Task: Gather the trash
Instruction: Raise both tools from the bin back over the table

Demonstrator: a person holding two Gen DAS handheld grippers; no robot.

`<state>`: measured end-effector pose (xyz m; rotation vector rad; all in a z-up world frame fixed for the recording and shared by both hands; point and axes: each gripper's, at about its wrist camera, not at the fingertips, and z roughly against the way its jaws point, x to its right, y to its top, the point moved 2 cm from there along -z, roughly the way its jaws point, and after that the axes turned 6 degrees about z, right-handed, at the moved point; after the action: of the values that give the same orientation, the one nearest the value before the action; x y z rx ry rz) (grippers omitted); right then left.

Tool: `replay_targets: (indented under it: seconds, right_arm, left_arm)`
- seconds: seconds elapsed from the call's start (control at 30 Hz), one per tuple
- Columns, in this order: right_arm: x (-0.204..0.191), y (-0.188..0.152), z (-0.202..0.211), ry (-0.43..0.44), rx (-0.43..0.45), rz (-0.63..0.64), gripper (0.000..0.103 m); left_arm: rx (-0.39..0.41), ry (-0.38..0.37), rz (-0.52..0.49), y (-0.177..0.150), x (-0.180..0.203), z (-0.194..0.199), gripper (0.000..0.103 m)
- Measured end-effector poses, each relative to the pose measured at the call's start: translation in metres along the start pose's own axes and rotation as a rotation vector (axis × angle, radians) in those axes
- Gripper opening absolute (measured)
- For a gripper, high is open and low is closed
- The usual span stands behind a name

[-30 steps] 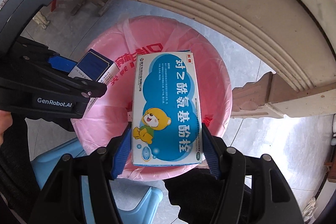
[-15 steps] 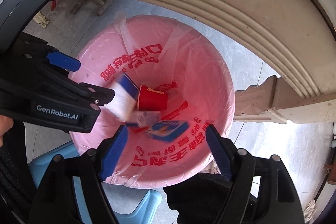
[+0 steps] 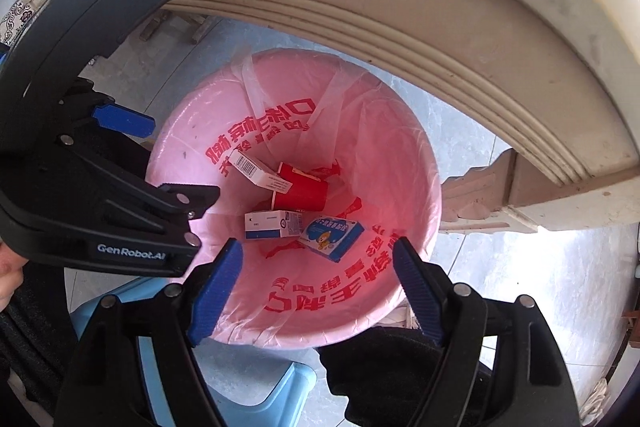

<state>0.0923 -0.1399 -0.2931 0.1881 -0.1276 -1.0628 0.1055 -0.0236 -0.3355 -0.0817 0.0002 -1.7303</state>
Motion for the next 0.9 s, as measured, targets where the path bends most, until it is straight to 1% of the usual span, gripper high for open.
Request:
replay_targets:
  seconds: [0.1, 0.2, 0.27, 0.37, 0.4, 0.47, 0.57, 0.63, 0.7, 0.77, 0.9]
  right_arm:
    - [0.000, -0.005, 0.027, 0.013, 0.045, -0.024, 0.076]
    - [0.001, -0.009, 0.068, 0.026, 0.112, -0.043, 0.077]
    - [0.002, -0.011, 0.101, 0.034, 0.171, -0.048, 0.086]
    - [0.003, -0.009, 0.157, 0.013, 0.278, -0.043, 0.096]
    - [0.003, -0.006, 0.176, 0.013, 0.311, -0.041, 0.096]
    - [0.006, -0.002, 0.211, 0.016, 0.375, -0.041, 0.096]
    - [0.008, 0.008, 0.263, 0.037, 0.464, -0.030, 0.096]
    - [0.008, 0.016, 0.292, 0.056, 0.513, -0.019, 0.096]
    - [0.011, 0.024, 0.317, 0.075, 0.546, -0.019, 0.096]
    - [0.015, 0.032, 0.340, 0.080, 0.577, -0.015, 0.096]
    - [0.021, 0.043, 0.376, 0.015, 0.630, -0.002, 0.096]
  left_arm:
    - [0.032, 0.019, -0.015, -0.013, -0.003, 0.021, 0.083]
    - [0.089, 0.011, -0.026, -0.030, -0.008, 0.056, 0.083]
    - [0.140, 0.006, -0.025, -0.042, -0.015, 0.088, 0.083]
    - [0.237, 0.002, -0.018, -0.054, -0.026, 0.146, 0.083]
    - [0.266, 0.011, -0.016, -0.056, -0.030, 0.165, 0.084]
    - [0.320, 0.047, -0.010, -0.055, -0.037, 0.208, 0.092]
    - [0.410, 0.059, -0.001, -0.055, -0.044, 0.267, 0.092]
    - [0.459, 0.048, -0.004, -0.054, -0.050, 0.302, 0.094]
    - [0.488, 0.033, -0.012, -0.053, -0.053, 0.331, 0.096]
    - [0.509, 0.041, -0.014, -0.051, -0.054, 0.354, 0.096]
    - [0.524, 0.063, -0.047, -0.045, -0.050, 0.383, 0.096]
